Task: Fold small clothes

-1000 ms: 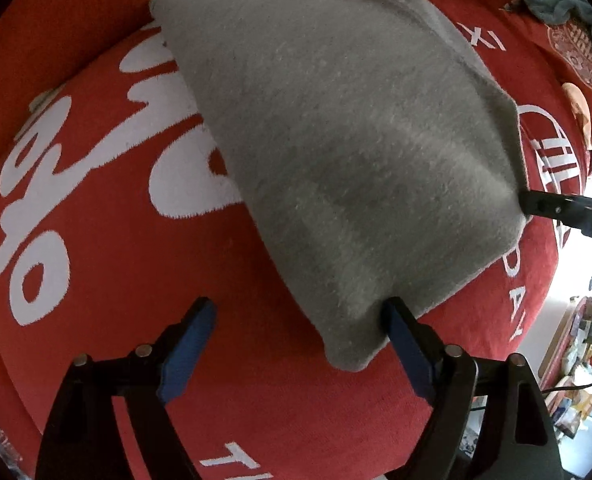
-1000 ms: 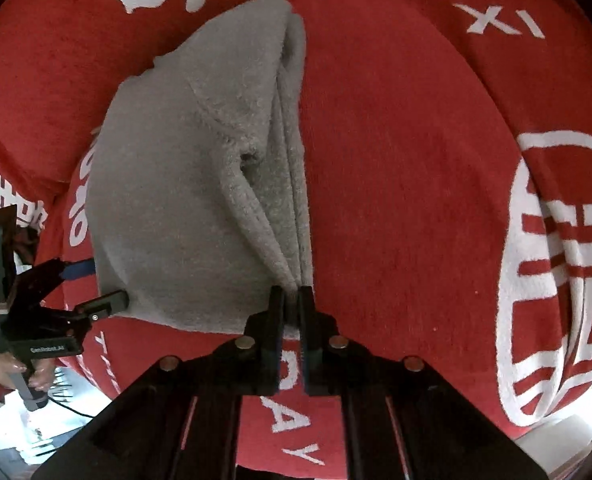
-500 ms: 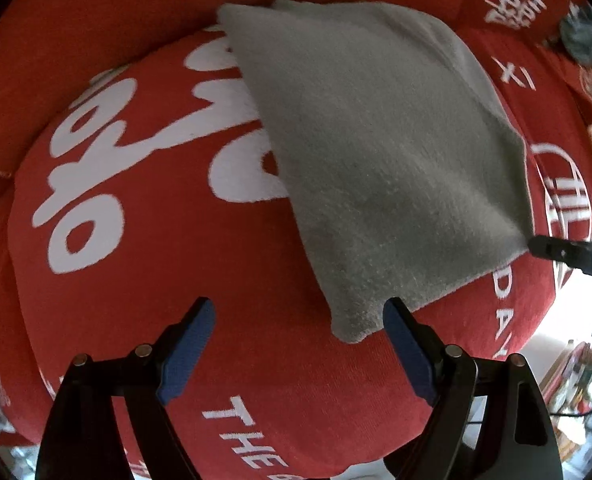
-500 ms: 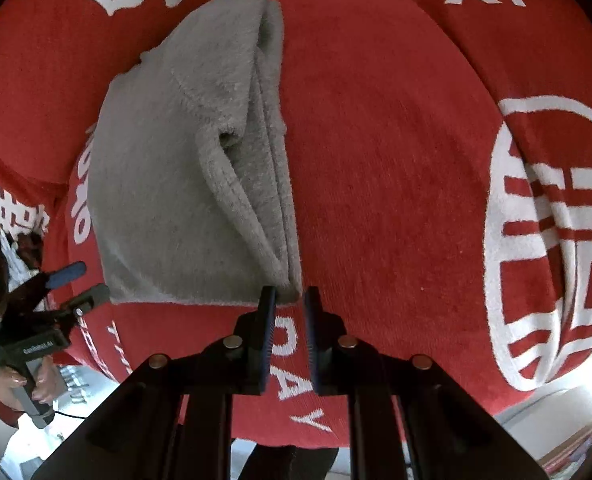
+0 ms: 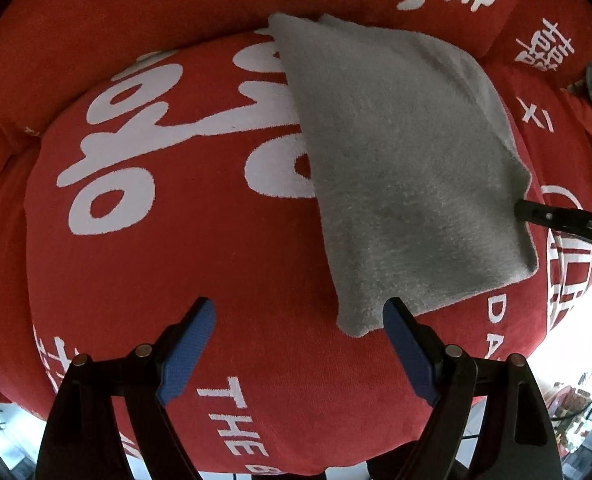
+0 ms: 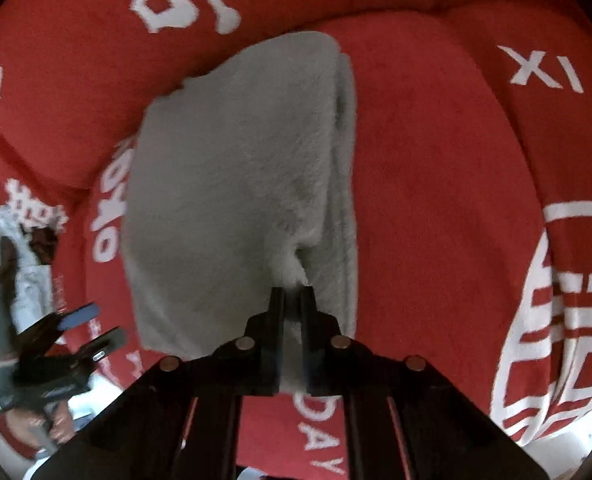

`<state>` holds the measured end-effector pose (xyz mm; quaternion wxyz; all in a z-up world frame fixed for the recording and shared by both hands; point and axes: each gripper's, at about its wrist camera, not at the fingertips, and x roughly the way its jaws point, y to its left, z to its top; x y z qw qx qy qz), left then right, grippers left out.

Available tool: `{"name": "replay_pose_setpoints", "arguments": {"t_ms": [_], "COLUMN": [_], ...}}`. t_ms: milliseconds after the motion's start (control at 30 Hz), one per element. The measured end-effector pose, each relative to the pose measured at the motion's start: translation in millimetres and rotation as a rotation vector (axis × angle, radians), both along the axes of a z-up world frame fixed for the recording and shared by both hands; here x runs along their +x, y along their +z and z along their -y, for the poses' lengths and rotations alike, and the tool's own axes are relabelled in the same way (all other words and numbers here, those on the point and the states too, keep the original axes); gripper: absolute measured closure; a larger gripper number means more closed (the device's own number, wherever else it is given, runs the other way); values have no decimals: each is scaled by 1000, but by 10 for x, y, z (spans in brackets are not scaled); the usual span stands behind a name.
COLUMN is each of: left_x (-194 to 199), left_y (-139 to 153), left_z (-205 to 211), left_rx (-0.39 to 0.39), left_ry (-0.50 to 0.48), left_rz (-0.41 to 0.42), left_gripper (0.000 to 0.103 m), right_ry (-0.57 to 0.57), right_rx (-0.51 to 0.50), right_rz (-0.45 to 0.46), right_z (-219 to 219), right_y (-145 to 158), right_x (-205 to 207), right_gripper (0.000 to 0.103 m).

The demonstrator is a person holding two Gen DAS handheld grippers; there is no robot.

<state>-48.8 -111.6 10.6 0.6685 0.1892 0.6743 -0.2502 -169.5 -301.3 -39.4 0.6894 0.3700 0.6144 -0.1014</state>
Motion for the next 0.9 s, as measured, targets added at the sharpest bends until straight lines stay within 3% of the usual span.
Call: {"name": "replay_pose_setpoints", "arguments": {"t_ms": [167,367,533,633,767,900], "left_x": [-3,-14,-48,-58,-104,-150], "left_y": [-12,44,179,222,257,251], "left_z": [-24,-112,-189,-232,-296,-363], "left_rx": [-3,-24,-53,-68,-82,-95], "left_ry": [16,11,-18,-33,-50,-52], "left_rz": [4,11,31,30,31,18], "left_gripper": [16,16,16,16,16,16], "right_ry": [-92,-162,-170,-164,-167,-167], "right_rx": [64,31,9,6,14,36], "right_rz": [-33,-98,-88,-74,-59,-46], "right_z": [139,89,-86,-263,-466,-697], "right_y": [-164,32,272,396,464,499], "right_x": [-151,-372,-528,-587,-619,-614], "right_gripper": [95,94,93,86,69,67]}}
